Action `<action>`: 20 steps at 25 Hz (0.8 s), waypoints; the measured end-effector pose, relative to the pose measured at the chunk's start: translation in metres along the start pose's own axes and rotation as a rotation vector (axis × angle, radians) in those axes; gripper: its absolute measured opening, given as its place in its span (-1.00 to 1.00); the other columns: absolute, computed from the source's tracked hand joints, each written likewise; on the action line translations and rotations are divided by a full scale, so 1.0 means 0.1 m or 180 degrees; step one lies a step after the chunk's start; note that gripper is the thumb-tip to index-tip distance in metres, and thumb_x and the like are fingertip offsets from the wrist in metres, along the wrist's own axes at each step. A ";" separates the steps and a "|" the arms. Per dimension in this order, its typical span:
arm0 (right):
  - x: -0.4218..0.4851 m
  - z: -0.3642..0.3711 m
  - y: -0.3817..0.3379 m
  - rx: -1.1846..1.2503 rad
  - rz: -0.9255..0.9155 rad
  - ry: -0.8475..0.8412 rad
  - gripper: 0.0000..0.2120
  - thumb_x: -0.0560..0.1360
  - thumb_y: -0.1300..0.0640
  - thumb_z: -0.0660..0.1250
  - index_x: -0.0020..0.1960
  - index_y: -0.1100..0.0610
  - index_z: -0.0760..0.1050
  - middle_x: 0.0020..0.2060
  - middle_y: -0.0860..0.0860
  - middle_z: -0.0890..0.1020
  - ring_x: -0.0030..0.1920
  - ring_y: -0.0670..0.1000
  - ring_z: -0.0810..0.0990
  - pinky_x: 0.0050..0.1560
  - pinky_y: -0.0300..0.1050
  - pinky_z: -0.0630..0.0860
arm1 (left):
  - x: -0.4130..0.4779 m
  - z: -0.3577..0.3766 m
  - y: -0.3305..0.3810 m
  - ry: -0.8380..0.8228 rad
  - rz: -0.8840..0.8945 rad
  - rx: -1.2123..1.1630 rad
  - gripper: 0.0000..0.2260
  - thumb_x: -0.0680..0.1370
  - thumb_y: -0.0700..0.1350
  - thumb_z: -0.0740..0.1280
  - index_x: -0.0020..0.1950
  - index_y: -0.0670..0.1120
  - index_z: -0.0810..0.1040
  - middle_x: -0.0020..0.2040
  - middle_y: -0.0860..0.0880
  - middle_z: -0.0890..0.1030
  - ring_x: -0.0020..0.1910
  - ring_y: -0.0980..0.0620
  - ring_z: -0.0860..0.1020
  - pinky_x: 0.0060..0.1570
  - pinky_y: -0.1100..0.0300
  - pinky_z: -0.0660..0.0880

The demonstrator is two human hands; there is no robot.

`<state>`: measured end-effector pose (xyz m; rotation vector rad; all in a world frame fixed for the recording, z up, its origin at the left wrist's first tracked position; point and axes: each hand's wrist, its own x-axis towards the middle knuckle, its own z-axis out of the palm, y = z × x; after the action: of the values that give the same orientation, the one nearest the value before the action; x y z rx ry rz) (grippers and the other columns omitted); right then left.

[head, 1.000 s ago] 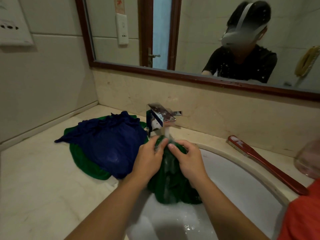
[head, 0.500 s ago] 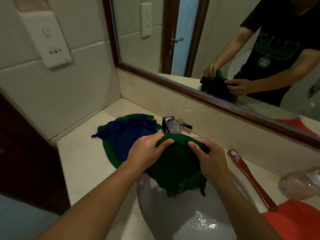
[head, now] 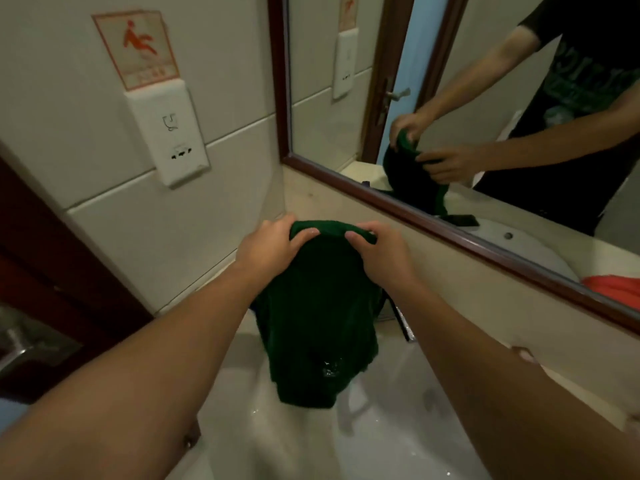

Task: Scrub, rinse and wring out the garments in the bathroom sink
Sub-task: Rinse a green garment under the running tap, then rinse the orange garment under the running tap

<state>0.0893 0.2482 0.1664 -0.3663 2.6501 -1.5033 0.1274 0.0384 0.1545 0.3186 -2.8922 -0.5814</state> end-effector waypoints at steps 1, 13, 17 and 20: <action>0.11 0.16 0.10 -0.0075 0.0224 -0.0088 -0.85 0.60 0.00 0.41 0.15 -0.02 0.64 -0.04 -0.07 0.70 -0.07 -0.10 0.65 -0.09 -0.20 0.58 | 0.09 0.14 -0.14 -0.0282 -0.0007 -0.0011 -0.55 0.60 0.33 0.17 0.24 0.02 0.51 0.11 -0.08 0.63 0.09 -0.15 0.58 -0.03 0.00 0.51; -0.68 -0.35 0.75 -0.0530 0.0554 0.0891 -0.76 0.61 0.16 0.39 0.25 0.14 0.65 0.01 0.07 0.73 0.00 0.04 0.67 0.06 -0.19 0.49 | -0.13 1.15 0.78 0.0080 0.1986 -0.0570 -0.68 0.64 0.08 0.22 0.19 -0.09 0.63 0.11 -0.03 0.65 0.06 -0.06 0.60 0.07 0.01 0.51; -1.37 -1.07 1.28 -0.0836 0.0944 0.1351 -0.73 0.61 0.15 0.36 0.28 0.13 0.62 0.09 0.09 0.72 0.09 0.09 0.65 0.19 -0.05 0.50 | -0.47 1.45 1.77 -0.0226 0.2687 -0.0641 -0.61 0.64 0.15 0.15 0.22 -0.06 0.62 0.14 -0.02 0.65 0.12 -0.06 0.61 0.13 0.02 0.48; -2.08 -1.63 1.87 -0.0929 0.1353 0.1729 -0.74 0.58 0.16 0.34 0.24 0.15 0.63 0.06 0.14 0.70 0.07 0.16 0.64 0.15 0.03 0.54 | -0.97 1.86 2.46 -0.0394 0.3194 -0.0836 -0.65 0.62 0.13 0.21 0.20 -0.05 0.62 0.13 -0.02 0.66 0.11 -0.05 0.61 0.10 0.05 0.49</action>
<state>0.2295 0.5266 0.0797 0.6524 3.0704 -1.2067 0.1388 0.3502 0.0710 -1.1513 -2.5451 -0.7449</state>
